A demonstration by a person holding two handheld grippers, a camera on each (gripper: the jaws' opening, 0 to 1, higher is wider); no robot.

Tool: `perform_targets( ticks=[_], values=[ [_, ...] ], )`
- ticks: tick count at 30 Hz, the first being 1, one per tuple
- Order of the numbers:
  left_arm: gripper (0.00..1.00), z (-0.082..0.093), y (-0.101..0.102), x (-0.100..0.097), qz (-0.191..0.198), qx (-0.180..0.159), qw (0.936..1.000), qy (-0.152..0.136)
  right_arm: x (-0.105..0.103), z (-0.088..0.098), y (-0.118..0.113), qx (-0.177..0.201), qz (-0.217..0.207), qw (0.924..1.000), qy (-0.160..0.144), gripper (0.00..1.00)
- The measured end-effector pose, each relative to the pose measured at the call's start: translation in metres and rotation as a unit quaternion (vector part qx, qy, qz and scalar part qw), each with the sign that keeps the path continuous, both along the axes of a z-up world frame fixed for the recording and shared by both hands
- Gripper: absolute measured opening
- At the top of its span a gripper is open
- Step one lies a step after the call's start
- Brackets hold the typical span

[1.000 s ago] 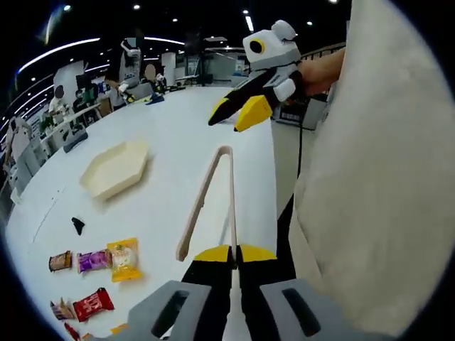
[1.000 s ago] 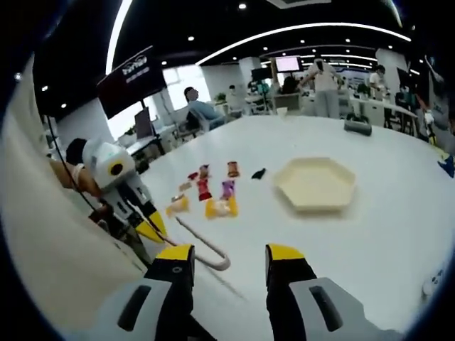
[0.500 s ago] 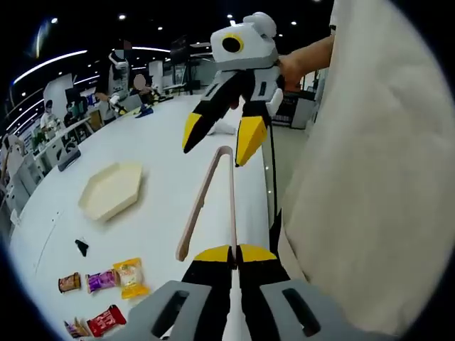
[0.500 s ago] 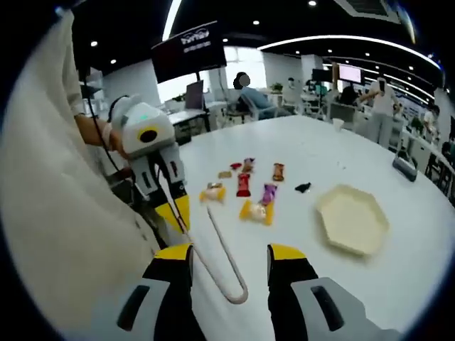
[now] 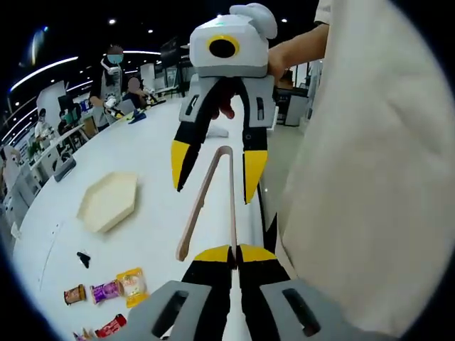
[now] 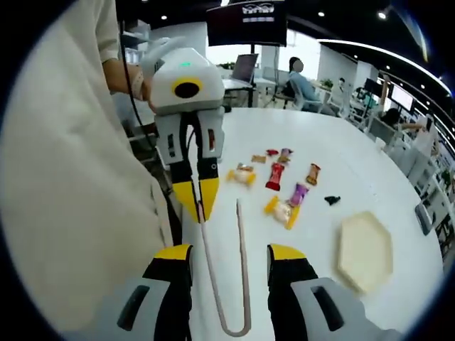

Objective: Place the target food into the container with the food tongs after gripping and lifting it, then release it inside without dropping or visibly crushing the food.

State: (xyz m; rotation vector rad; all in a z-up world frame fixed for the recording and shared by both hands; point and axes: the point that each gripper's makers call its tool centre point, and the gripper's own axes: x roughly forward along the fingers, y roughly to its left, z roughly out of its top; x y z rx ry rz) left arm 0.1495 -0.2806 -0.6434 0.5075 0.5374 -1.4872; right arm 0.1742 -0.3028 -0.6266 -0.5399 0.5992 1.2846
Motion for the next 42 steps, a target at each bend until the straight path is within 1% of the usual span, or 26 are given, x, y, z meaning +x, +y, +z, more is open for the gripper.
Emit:
perform_targets(
  ticks=[2,5,8,10,14,20,24,26,36,42],
  values=[
    [0.00,0.001,-0.001,-0.001,-0.003,0.000,1.0000,0.000,0.000,0.000,0.001,-0.004,0.005,1.0000,0.000,0.41],
    [0.00,0.003,-0.003,-0.001,-0.005,-0.001,1.0000,-0.001,-0.004,-0.006,0.000,-0.022,0.009,0.9995,0.019,0.34],
    [0.00,0.006,-0.004,-0.001,-0.006,-0.003,1.0000,-0.004,-0.005,-0.007,0.002,-0.027,0.021,0.9994,0.010,0.33],
    [0.00,0.007,-0.005,-0.001,-0.007,-0.004,1.0000,-0.005,-0.006,-0.007,0.004,-0.028,0.025,0.9992,0.010,0.32],
    [0.00,0.010,-0.008,-0.002,-0.012,-0.007,0.9999,-0.005,-0.006,-0.009,0.007,-0.040,0.041,0.9983,-0.002,0.31],
    [0.00,0.010,-0.010,-0.004,-0.015,-0.006,0.9999,-0.005,-0.008,-0.009,0.009,-0.049,0.059,0.9970,-0.013,0.31],
    [0.00,0.009,-0.010,-0.006,-0.020,-0.006,0.9998,-0.002,-0.014,-0.008,0.014,-0.049,0.082,0.9951,-0.024,0.30],
    [0.00,0.009,-0.011,-0.007,-0.022,-0.006,0.9997,-0.002,-0.015,-0.007,0.016,-0.049,0.088,0.9946,-0.023,0.30],
    [0.00,0.013,-0.013,-0.007,-0.021,-0.013,0.9997,0.001,-0.014,-0.006,0.023,-0.046,0.098,0.9938,-0.027,0.31],
    [0.00,0.015,-0.014,-0.008,-0.023,-0.015,0.9996,0.003,-0.014,-0.009,0.024,-0.054,0.107,0.9922,-0.033,0.32]
  ],
)
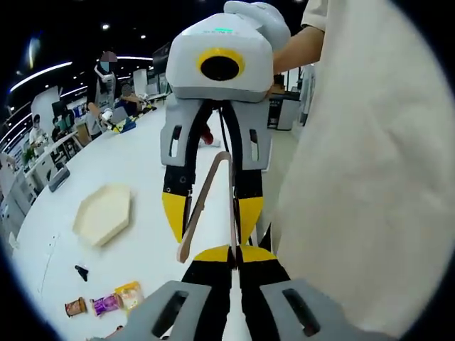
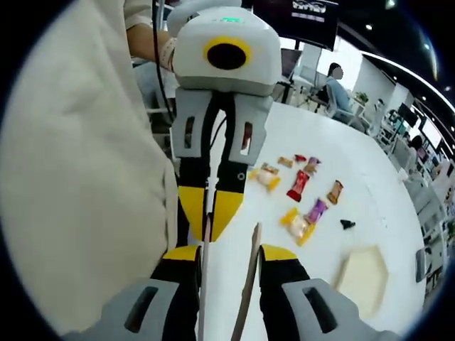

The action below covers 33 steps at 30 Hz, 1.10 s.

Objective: Place the target food into the container with the food tongs after gripping and lifting it, then release it inside without dropping or visibly crushing the food.

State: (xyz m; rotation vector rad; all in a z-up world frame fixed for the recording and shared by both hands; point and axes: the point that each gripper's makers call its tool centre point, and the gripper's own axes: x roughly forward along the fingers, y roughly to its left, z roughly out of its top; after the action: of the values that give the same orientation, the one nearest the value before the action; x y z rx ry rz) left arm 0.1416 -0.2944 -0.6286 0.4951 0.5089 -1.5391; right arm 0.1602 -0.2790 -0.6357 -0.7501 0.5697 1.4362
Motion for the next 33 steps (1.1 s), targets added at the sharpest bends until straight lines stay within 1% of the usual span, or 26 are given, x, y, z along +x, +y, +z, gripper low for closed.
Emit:
perform_targets(
  ticks=[7,10,12,13,16,19,21,22,23,24,28,33],
  values=[
    [0.00,0.002,0.000,-0.001,-0.002,-0.005,1.0000,0.003,-0.001,-0.002,0.001,-0.001,0.004,1.0000,0.002,0.33],
    [0.00,0.003,0.001,-0.001,-0.001,-0.010,0.9999,0.006,0.000,-0.001,0.002,0.017,-0.006,0.9997,0.016,0.33],
    [0.00,0.005,0.001,0.000,0.006,-0.019,0.9997,0.011,0.002,0.002,0.003,0.040,-0.026,0.9982,0.035,0.32],
    [0.00,0.008,0.001,0.001,0.010,-0.028,0.9994,0.017,0.002,0.002,0.000,0.041,-0.031,0.9979,0.039,0.32],
    [0.00,0.014,0.002,0.003,0.019,-0.047,0.9984,0.028,0.003,0.001,-0.004,0.042,-0.035,0.9977,0.039,0.32],
    [0.00,0.014,0.003,0.003,0.020,-0.047,0.9983,0.029,0.003,0.002,-0.004,0.045,-0.035,0.9975,0.041,0.33],
    [0.00,0.013,0.004,0.002,0.018,-0.045,0.9984,0.030,0.002,0.005,-0.003,0.053,-0.039,0.9968,0.046,0.33],
    [0.00,0.016,0.004,0.001,0.017,-0.055,0.9977,0.037,0.002,0.006,-0.002,0.058,-0.040,0.9964,0.047,0.34],
    [0.00,0.021,0.004,0.000,0.022,-0.073,0.9959,0.049,0.003,0.010,0.000,0.068,-0.044,0.9954,0.052,0.34],
    [0.00,0.023,0.005,0.000,0.024,-0.079,0.9951,0.054,0.004,0.013,0.001,0.075,-0.044,0.9946,0.056,0.35],
    [0.00,0.026,0.008,0.000,0.032,-0.098,0.9923,0.069,0.004,0.020,0.004,0.095,-0.043,0.9922,0.068,0.35],
    [0.00,0.030,0.010,0.001,0.040,-0.113,0.9896,0.080,0.004,0.021,0.004,0.105,-0.046,0.9903,0.078,0.35]
  ],
)
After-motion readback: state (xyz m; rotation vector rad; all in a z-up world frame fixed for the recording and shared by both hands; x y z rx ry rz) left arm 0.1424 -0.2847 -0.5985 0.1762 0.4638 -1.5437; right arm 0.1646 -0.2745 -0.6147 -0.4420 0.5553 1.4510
